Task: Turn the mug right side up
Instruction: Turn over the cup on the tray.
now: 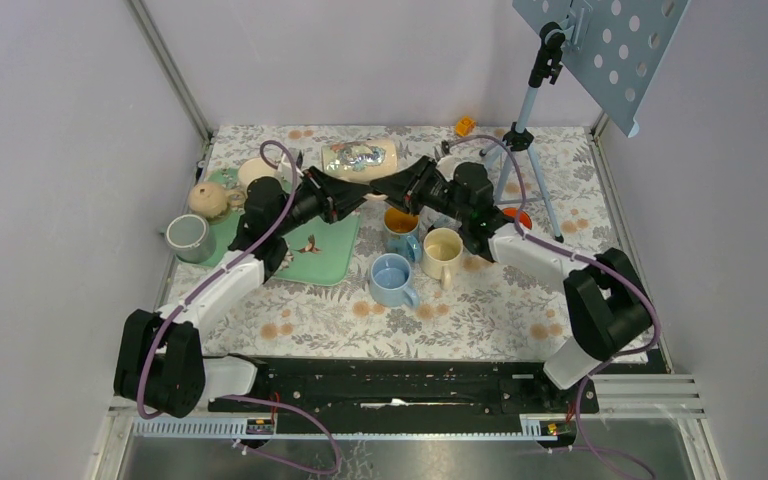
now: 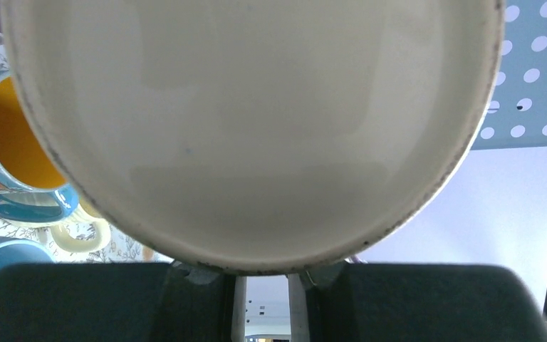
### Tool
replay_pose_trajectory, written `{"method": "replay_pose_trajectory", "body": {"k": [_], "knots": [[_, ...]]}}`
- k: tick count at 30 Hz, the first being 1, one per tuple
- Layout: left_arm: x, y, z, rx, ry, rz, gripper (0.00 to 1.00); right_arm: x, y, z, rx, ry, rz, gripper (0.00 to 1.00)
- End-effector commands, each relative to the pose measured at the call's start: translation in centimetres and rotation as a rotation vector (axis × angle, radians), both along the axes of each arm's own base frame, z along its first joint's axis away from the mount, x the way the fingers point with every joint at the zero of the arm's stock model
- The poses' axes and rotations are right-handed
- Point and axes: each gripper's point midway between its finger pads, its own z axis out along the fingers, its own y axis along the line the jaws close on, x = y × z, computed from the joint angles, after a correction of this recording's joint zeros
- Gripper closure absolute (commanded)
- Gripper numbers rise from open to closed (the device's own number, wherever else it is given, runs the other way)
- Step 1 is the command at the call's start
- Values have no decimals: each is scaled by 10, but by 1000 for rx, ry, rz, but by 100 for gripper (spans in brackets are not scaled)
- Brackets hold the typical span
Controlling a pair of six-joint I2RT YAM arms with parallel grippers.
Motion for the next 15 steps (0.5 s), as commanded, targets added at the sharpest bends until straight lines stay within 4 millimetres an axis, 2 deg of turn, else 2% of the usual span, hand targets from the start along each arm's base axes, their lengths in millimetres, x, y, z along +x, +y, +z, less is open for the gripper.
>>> {"method": "replay_pose_trajectory", "body": {"k": [1,4,8,15], "knots": [[-11,-4,33,-16,-182,-34,76,5,-19,65,-65,-272,-107,100],[-8,-6,29,-4,-179,-32,63,2,-26,74,-113,-310,-130,100],[-4,-11,24,2,-177,-33,51,0,-32,79,-166,-335,-145,100],[1,-27,19,2,-172,-57,46,-5,-40,82,-256,-366,-155,100]]}}
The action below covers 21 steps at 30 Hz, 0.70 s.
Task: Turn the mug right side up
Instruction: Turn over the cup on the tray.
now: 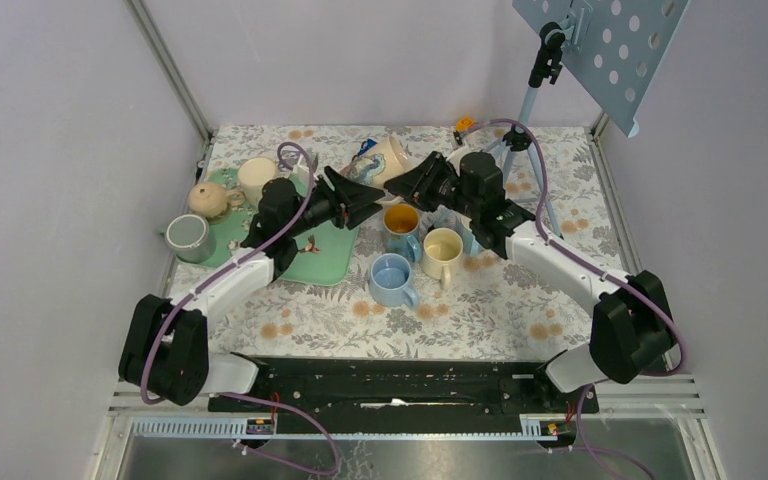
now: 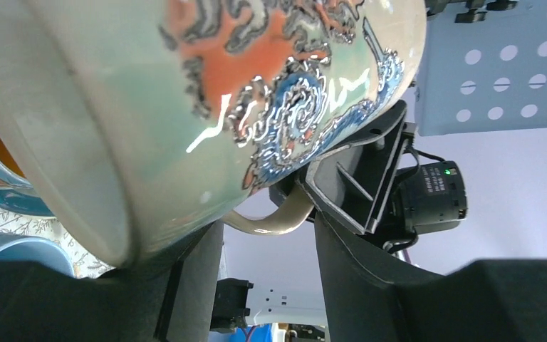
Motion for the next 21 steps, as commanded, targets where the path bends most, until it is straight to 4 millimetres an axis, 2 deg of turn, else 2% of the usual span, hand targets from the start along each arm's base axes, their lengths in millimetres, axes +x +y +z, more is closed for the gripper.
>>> {"method": "replay_pose_trajectory", "body": {"k": [1,5,12,21], "knots": [[7,-10,33,-36,-147,-7,46,-4,-13,80,18,-237,-23,100],[10,-23,28,-38,-137,-32,46,-8,-22,87,-47,-276,-41,100],[7,-54,33,-48,-143,-95,46,-21,-40,100,-145,-319,-64,100],[-15,-92,22,-24,-123,-187,46,-44,-70,92,-278,-310,-92,100]]}}
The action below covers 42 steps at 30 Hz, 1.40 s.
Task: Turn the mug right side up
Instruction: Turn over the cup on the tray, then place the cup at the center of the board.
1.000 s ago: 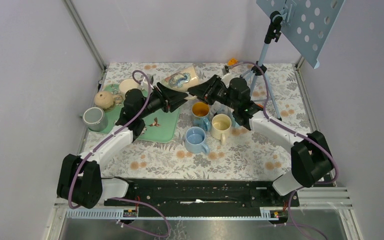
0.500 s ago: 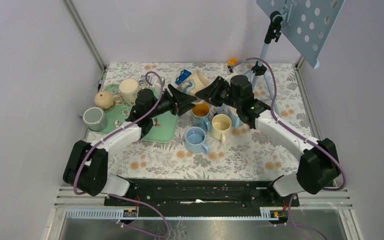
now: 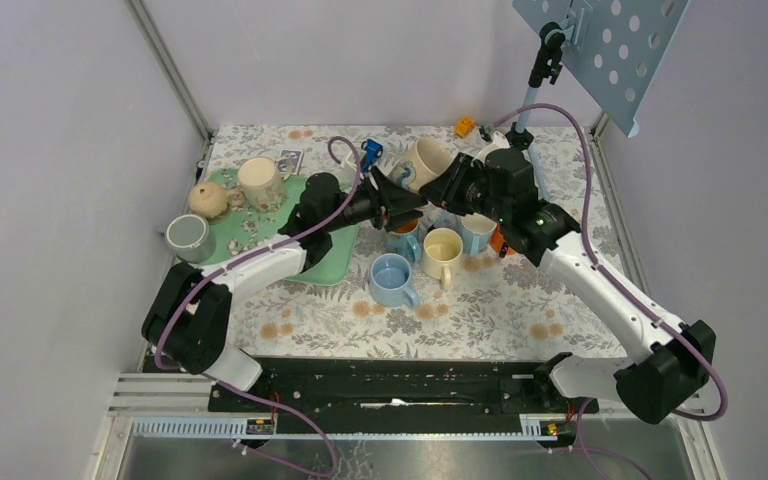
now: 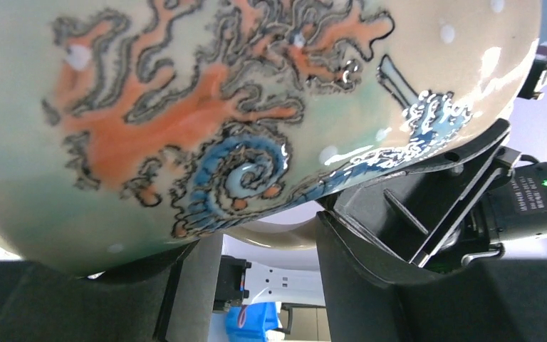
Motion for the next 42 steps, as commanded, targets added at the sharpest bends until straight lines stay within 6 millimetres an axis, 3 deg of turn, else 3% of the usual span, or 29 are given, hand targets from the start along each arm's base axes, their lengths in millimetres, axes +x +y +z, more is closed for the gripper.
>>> {"method": "replay_pose_trajectory", "body": {"k": [1,9,17,26,42], "knots": [[-3,-17,22,-25,-106,-18,46,-24,-8,77,65,-188,44,100],[-37,-52,9,52,-104,-110,46,-54,-35,60,-4,-151,30,100],[-70,-90,-12,76,-76,-203,46,-91,-73,39,-93,-107,-16,100],[-114,-143,-39,80,-40,-325,46,-129,-112,13,-152,-36,-81,100],[-135,-201,-107,163,37,-429,46,-154,-152,-61,-240,71,-201,100]]}}
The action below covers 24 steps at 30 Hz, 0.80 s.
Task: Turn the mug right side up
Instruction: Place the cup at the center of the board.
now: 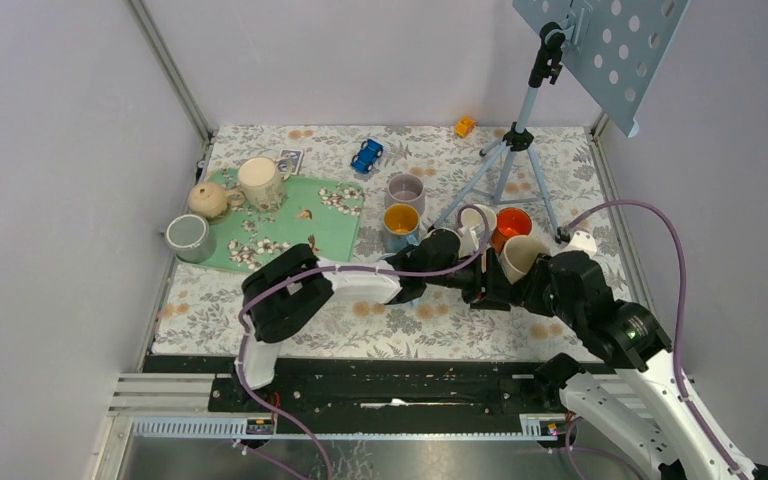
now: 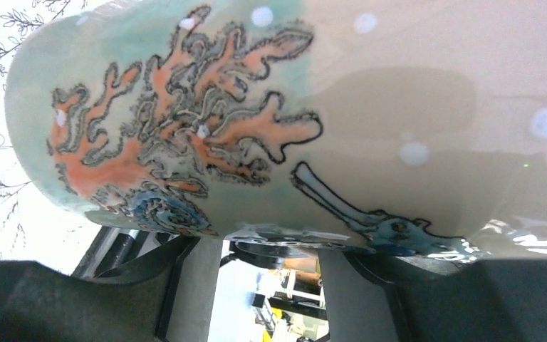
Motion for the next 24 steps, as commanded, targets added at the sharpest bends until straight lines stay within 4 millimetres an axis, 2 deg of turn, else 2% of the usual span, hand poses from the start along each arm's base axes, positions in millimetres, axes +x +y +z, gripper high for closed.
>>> {"method": "replay_pose_trajectory", "body": {"k": [1,13,24], "knots": [[17,-20,-3,-8,-46,41,46,5,22,31,158,-114,41,100],[19,-33,-48,107,-46,44,46,6,4,-13,132,-109,-59,100],[22,-37,-73,187,-50,39,45,18,0,-30,135,-100,-147,100]]}}
